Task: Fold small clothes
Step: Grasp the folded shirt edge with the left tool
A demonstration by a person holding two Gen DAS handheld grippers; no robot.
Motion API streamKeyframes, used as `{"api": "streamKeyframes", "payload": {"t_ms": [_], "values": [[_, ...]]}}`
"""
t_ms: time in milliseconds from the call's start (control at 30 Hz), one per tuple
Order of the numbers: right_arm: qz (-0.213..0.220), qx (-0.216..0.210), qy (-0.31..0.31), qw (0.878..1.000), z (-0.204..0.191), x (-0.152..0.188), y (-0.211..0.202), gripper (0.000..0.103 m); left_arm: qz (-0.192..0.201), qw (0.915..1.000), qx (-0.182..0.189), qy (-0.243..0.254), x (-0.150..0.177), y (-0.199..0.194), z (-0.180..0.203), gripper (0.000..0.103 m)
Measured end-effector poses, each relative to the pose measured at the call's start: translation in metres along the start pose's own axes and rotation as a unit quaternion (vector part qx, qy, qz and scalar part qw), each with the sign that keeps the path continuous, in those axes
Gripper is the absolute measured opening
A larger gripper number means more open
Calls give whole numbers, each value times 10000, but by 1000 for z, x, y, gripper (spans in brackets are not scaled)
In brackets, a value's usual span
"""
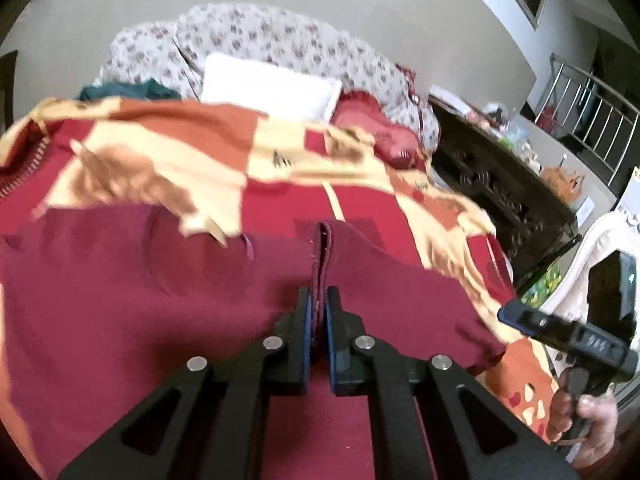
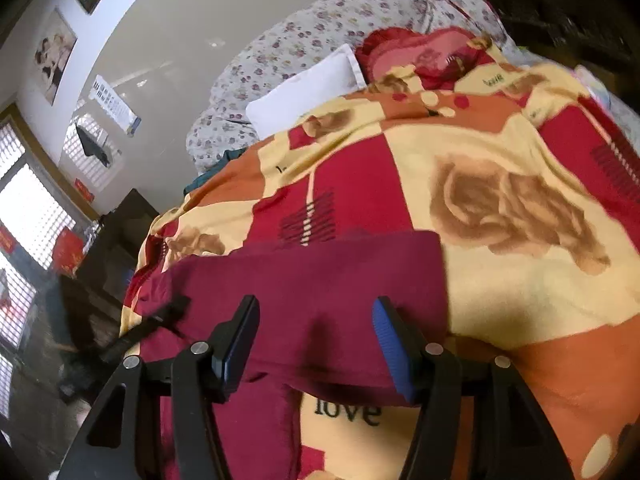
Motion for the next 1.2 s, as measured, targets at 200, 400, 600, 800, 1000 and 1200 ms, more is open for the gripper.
{"api": "streamKeyframes", "payload": {"t_ms": [200,400,600,800,1000,1200], "values": [[17,-66,-271,9996,-28,-1,0,63,333,9981,-512,-62,-20,-49,-51,6],[-323,-71,-573,9978,-55,19,36,63,261,9915,-1074,-687,6,-74,-135,6],[-632,-46,-696,9956,-63,27,51,63,-101,9889,-1193,-883,38,-53,-164,6],[-153,251,-170,9994,-39,-8,35,80,-15,9893,-1134,-921,35,-59,-162,6],[-502,325,-35,9982,-33,-9,78,67,255,9858,-1388,-911,26,-79,-169,6],[-354,40,40,9994,-44,-11,85,61,464,9797,-1681,-989,22,-93,-185,6]]}}
Point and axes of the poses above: each gripper's, at about its wrist camera, not at the fingertips, and y roughly the way its jaws point, z to its right, x to its underside, the point moved 7 cm from there along y, roughly the way its jaws point, and after that the axes turned 10 degrees about x, right-handed, at the moved point
